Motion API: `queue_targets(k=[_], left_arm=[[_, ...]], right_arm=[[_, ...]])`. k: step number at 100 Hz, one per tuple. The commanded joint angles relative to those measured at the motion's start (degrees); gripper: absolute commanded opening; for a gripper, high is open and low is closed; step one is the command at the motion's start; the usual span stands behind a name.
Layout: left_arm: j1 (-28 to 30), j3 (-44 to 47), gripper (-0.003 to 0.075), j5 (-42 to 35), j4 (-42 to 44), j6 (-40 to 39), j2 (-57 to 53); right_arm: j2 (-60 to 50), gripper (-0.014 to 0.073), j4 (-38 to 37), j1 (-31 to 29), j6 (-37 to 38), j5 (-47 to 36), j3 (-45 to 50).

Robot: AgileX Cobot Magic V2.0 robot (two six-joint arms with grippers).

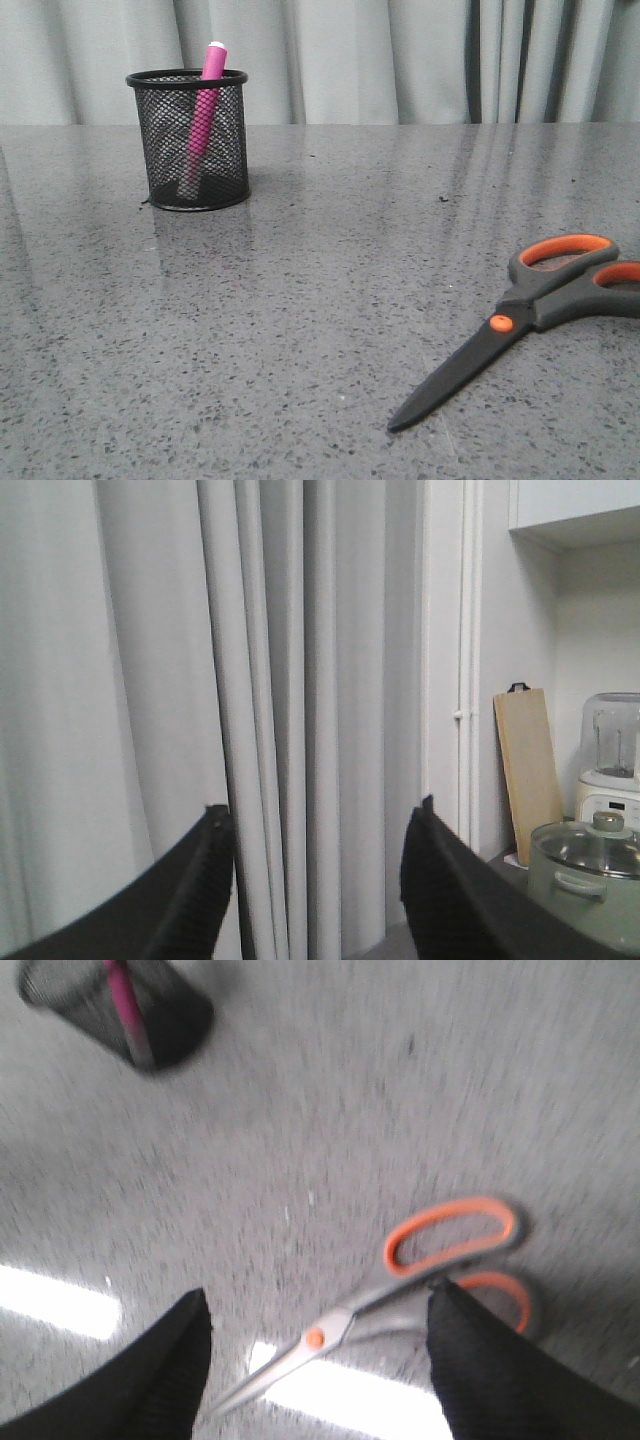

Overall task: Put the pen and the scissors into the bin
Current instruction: 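Move the right gripper down over the scissors' orange handles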

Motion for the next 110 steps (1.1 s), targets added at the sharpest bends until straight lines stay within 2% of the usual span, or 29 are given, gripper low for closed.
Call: queue_targets(k=[1,18,27,46,57,77,110], left_arm=[[-0.27,-1.54,0.0345,1.18,-2.62,-1.37,-3.29],[-1.09,-1.14,0.0345,1.18,-0.33,-4.55,-6.52],[-3.08,-0.52,0.0345,1.18,-0.2,-4.55,-7.95],[-8.39,1.38,0.0345,0.99,0.27,-4.55,-9.93],[-11.28,2.36,0.0345,0.99,0.27,-4.55,-10.94],[-15.09,3.09,0.0345,1.12,0.95,-4.63,-13.12],[-16.18,4.13,0.0345,2.37,1.33,-4.77,-17.47]], right_arm=[[3.92,0.0421,1.01,1.88,3.8,0.5,-1.97],[8.14,0.0422,1.05,4.03,10.01,2.41,-1.97],[8.43,0.0422,1.05,4.03,14.98,2.78,-2.11],[10.78,0.0422,1.05,4.03,20.5,5.84,-2.34],[14.22,0.0421,1.05,4.03,21.97,8.0,-2.34],[18.69,0.0421,1.05,4.12,24.54,6.05,-2.87],[24.63,0.0421,-3.76,4.12,28.99,6.98,-7.81]])
